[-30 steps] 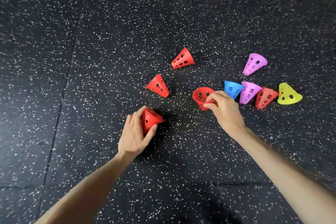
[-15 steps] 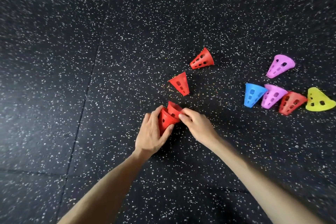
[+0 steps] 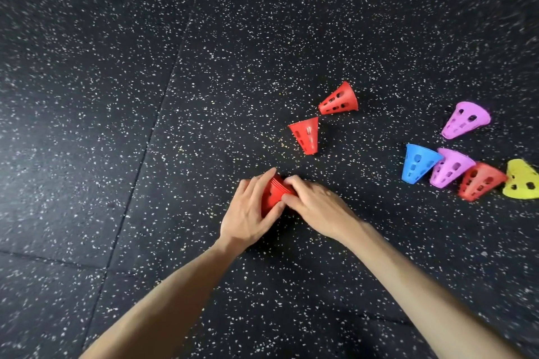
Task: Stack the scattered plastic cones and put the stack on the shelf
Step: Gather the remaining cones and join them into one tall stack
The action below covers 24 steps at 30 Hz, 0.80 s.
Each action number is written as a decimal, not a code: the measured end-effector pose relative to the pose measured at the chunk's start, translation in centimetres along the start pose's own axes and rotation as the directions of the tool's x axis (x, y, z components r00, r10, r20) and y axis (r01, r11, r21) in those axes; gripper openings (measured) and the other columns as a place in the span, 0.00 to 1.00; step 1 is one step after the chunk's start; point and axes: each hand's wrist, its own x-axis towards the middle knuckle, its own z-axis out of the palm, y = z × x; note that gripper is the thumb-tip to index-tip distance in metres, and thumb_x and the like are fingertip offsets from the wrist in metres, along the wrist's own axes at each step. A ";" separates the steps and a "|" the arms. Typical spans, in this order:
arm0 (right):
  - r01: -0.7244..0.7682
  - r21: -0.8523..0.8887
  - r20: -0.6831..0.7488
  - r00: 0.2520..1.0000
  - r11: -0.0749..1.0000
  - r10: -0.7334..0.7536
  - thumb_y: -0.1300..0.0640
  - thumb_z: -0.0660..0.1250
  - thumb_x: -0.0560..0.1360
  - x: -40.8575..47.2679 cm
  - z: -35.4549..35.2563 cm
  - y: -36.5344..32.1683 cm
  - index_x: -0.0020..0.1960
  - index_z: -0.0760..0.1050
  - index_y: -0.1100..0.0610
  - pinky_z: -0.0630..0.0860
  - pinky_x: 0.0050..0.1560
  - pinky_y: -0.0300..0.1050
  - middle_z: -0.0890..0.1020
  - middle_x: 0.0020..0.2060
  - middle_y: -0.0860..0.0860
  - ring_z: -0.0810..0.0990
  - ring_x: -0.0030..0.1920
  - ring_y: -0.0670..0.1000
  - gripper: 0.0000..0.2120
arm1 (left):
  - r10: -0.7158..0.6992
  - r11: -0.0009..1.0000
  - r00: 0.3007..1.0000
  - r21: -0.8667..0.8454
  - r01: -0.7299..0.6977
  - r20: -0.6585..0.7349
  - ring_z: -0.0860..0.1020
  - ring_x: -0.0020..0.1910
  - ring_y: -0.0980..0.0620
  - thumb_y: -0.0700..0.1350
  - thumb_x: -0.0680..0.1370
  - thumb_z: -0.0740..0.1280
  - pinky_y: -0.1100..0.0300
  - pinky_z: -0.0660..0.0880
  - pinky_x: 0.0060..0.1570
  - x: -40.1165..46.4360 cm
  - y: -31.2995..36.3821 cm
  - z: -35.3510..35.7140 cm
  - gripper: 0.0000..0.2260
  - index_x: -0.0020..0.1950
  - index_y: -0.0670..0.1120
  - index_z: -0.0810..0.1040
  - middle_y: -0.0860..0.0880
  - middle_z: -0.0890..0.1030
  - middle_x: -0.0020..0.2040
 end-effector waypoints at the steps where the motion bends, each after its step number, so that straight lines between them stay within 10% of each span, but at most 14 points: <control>1: -0.007 0.021 -0.058 0.998 1.000 0.008 0.40 0.51 0.84 0.2 -0.7 0.4 0.70 0.64 0.46 0.78 0.46 0.50 0.81 0.51 0.48 0.82 0.45 0.50 0.19 | -0.016 1.000 1.000 -0.003 0.016 0.009 0.69 0.58 0.52 0.60 0.83 0.62 0.53 0.70 0.65 0.0 -0.1 0.0 0.30 0.81 0.50 0.58 0.49 0.76 0.66; 5: 0.006 0.128 -0.379 0.924 0.992 0.043 0.44 0.60 0.83 1.7 -3.8 2.2 0.62 0.75 0.46 0.72 0.34 0.39 0.82 0.43 0.44 0.76 0.31 0.39 0.11 | -0.046 0.999 0.999 -0.011 0.046 0.015 0.68 0.58 0.52 0.61 0.82 0.61 0.55 0.69 0.65 -0.1 -0.2 0.1 0.32 0.82 0.50 0.56 0.50 0.76 0.64; 9: 0.021 0.112 -0.526 0.849 0.994 0.041 0.50 0.67 0.81 4.0 -6.5 3.7 0.61 0.78 0.45 0.75 0.50 0.43 0.76 0.53 0.44 0.76 0.55 0.46 0.10 | -0.055 0.998 0.998 -0.006 0.055 0.008 0.67 0.57 0.54 0.62 0.82 0.60 0.56 0.68 0.65 -0.1 -0.5 0.4 0.32 0.82 0.51 0.55 0.51 0.75 0.62; 14: 0.021 0.011 -0.341 0.940 1.000 -0.017 0.53 0.68 0.80 7.8 -7.7 3.5 0.75 0.69 0.44 0.70 0.67 0.53 0.66 0.75 0.45 0.64 0.74 0.51 0.24 | -0.043 0.999 0.999 -0.019 0.043 -0.014 0.67 0.56 0.56 0.66 0.82 0.56 0.57 0.68 0.62 -0.1 -0.9 0.8 0.33 0.82 0.53 0.54 0.57 0.70 0.59; 19: 0.049 0.161 -0.411 0.911 0.986 0.022 0.52 0.67 0.80 8.3 -7.2 4.4 0.54 0.78 0.49 0.72 0.53 0.48 0.81 0.51 0.44 0.78 0.53 0.47 0.04 | -0.047 0.999 0.999 -0.019 0.047 -0.010 0.67 0.56 0.56 0.67 0.81 0.56 0.57 0.68 0.62 0.0 -1.0 0.8 0.32 0.81 0.55 0.53 0.59 0.70 0.60; 24: 0.073 0.317 -0.456 0.886 0.945 0.084 0.50 0.65 0.81 5.6 -8.4 5.1 0.48 0.81 0.48 0.73 0.49 0.47 0.84 0.43 0.43 0.80 0.42 0.43 0.07 | -0.031 1.000 0.999 -0.002 0.031 -0.012 0.67 0.56 0.57 0.67 0.82 0.55 0.56 0.69 0.64 -0.2 -0.6 0.6 0.32 0.82 0.55 0.53 0.60 0.69 0.61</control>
